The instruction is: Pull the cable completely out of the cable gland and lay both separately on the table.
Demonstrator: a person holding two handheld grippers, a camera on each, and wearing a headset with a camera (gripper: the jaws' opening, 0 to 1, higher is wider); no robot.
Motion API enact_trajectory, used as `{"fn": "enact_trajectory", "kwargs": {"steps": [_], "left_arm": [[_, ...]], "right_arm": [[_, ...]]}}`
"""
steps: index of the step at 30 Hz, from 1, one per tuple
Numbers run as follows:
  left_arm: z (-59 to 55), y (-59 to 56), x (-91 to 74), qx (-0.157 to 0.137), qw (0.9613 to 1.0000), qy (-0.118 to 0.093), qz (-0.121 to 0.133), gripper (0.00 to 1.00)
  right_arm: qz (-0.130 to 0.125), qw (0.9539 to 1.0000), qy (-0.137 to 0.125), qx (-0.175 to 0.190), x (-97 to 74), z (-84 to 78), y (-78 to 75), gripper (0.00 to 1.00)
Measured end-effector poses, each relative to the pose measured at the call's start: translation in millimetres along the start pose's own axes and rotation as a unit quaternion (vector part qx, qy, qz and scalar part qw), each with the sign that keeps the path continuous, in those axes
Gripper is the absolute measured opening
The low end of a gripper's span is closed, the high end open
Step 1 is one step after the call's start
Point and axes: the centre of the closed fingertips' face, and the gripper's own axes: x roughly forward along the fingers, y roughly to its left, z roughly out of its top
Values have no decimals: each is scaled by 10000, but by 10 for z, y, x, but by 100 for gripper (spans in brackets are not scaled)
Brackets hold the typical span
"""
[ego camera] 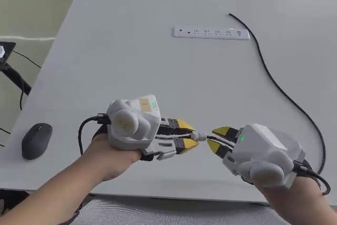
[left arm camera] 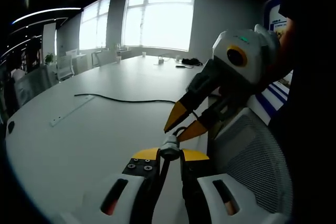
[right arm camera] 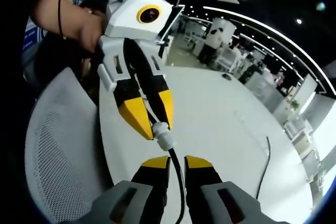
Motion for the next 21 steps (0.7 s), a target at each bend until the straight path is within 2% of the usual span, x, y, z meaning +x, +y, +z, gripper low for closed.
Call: {"fn": "enact_trajectory", "kwargs": {"steps": [9,15,21], "left_arm": [[-3,-5,36,-18,10000,3,16,15],[2,-15,50,-31,10000,-8,18,15],[28,13,56,-45,10000,-53,54,15]], "right_arm": [[39,9997,9,-233,1,3,27,1],[80,9999,-7,-109,3,-29,20,0],[18,9999,21,126,-2,-87,-65,0]]}}
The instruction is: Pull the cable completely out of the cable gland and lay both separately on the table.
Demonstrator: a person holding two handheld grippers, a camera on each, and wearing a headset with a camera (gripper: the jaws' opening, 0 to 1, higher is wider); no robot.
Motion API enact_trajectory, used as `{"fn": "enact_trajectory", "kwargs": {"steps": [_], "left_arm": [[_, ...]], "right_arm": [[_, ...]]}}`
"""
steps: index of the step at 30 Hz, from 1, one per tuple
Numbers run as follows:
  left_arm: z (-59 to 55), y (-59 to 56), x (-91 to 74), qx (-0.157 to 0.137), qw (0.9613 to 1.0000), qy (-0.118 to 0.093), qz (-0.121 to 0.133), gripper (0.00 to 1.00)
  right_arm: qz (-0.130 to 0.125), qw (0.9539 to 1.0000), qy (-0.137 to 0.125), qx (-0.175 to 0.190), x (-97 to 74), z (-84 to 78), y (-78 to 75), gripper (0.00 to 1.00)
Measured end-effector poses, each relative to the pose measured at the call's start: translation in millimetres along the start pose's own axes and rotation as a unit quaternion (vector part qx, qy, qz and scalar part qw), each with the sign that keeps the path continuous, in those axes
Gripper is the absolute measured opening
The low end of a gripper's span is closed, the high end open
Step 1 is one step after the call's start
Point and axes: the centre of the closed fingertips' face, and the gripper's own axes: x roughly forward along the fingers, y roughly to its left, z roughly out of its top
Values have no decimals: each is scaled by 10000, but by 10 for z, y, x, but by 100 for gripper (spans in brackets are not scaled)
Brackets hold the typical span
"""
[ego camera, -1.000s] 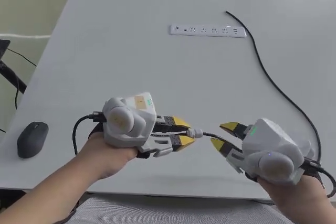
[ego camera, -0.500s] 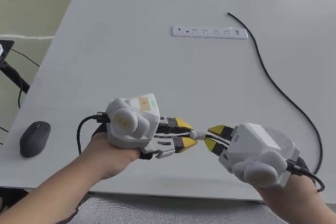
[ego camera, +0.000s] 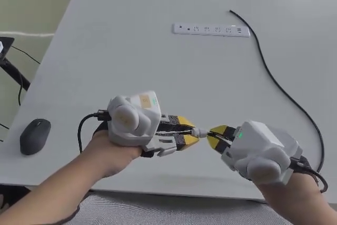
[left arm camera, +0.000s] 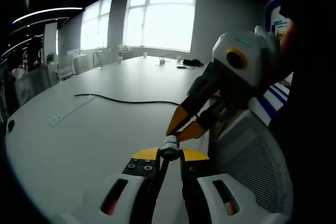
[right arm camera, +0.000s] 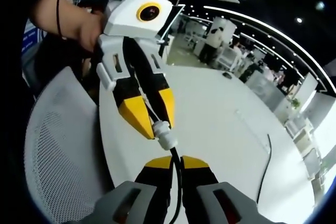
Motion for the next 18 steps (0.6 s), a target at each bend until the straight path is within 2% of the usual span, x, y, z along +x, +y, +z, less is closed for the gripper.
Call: {"fn": "enact_trajectory", "kwargs": {"steps": [6,9,18], "left_arm": [[20,15,-8,-57,10000,-43,30,15],[23,13,-10,-65,10000,-47,42,15],[28,19,-12,-65,9999,-64,64,15]], "right_arm": [[-49,9992,2,407,-6,-108,-79,0],[-76,9969,-12,784,-14,-161,-116,0],[-204,9898,101,1407,-12,-380,-241,0]]}}
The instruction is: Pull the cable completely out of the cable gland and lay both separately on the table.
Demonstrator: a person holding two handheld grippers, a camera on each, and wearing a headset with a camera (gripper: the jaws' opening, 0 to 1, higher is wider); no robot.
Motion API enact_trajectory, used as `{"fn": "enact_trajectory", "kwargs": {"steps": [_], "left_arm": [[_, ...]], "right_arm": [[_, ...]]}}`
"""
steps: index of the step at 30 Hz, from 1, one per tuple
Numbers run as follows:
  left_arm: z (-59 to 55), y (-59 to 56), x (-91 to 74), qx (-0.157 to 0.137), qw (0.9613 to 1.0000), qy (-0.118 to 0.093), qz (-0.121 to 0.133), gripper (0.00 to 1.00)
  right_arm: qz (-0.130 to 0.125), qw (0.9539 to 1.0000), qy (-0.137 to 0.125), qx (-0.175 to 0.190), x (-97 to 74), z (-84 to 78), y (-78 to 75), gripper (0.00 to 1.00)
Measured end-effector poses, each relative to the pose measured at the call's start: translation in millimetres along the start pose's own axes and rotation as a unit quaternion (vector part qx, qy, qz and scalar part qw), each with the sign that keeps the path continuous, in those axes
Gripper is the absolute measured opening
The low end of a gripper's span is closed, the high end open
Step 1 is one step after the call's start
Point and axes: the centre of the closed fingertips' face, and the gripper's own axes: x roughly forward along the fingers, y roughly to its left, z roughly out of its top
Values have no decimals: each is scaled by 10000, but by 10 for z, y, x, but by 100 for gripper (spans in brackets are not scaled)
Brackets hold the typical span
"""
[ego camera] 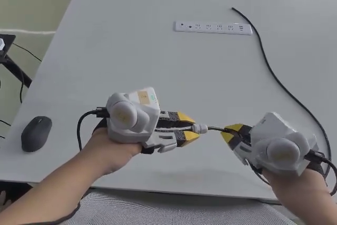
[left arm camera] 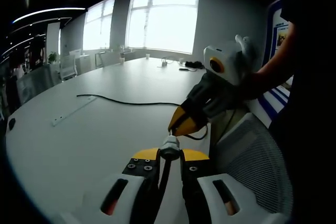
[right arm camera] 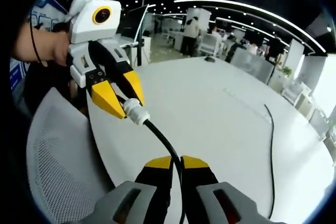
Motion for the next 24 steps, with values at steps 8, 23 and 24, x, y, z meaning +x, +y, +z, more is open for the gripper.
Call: {"fn": "enact_trajectory", "kwargs": {"steps": [8,23,24], "left_arm": [[-11,-6,-13,11,10000,-3,-7,15],[-2,36,-47,31,10000,-71,62,15],[-9,35,-47,34,10000,-61,62,15]], "right_arm": [[-93,9972,220,713,19,-242,-122,0],[-283,9743,376,2205,37,-619,-264,0],[-287,9747,378,2186,38,-615,-256,0]]}}
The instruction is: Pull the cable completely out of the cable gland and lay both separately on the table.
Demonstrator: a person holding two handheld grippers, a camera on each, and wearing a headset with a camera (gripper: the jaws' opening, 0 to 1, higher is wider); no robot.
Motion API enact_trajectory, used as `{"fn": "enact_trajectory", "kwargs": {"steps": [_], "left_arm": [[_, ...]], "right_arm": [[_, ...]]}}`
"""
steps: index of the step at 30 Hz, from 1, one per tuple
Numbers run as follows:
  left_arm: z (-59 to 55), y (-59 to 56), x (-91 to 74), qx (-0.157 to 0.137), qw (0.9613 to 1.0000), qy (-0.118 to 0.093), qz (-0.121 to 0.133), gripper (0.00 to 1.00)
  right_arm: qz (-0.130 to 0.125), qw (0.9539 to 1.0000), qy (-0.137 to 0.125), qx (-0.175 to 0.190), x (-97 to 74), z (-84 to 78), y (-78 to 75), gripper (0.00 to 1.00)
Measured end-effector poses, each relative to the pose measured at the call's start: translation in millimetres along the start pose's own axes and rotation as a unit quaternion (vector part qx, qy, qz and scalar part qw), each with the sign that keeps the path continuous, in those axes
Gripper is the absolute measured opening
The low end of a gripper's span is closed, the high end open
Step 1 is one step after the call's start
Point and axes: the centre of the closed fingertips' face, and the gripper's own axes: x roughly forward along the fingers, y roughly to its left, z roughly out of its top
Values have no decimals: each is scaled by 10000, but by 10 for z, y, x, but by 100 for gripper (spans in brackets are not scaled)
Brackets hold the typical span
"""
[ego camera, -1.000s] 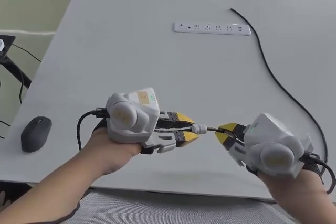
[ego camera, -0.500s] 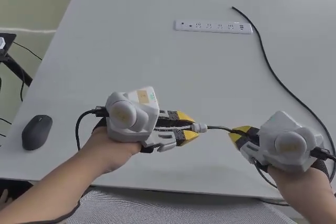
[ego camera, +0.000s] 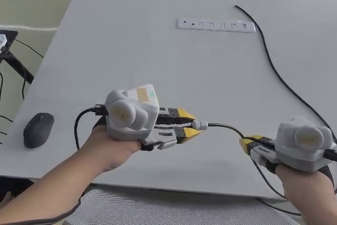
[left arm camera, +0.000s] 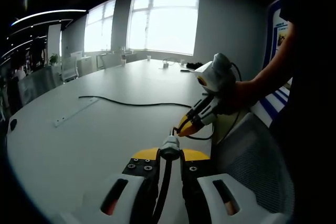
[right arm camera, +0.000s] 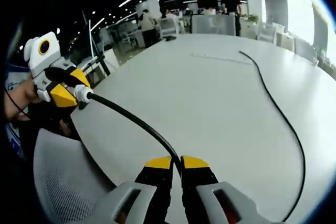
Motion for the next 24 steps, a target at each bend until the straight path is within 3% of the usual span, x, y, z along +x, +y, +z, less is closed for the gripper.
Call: {"fn": "enact_trajectory", "kwargs": {"steps": [10,24], "left_arm": [[-19,20,-9,-9,10000,24,33,15],[-8,82,-39,-111,9999,-23,124,15]], "right_arm": [[11,9998,-3,-198,6,0,17,1],[87,9963,4,-855,-59,-5,115,2]]}}
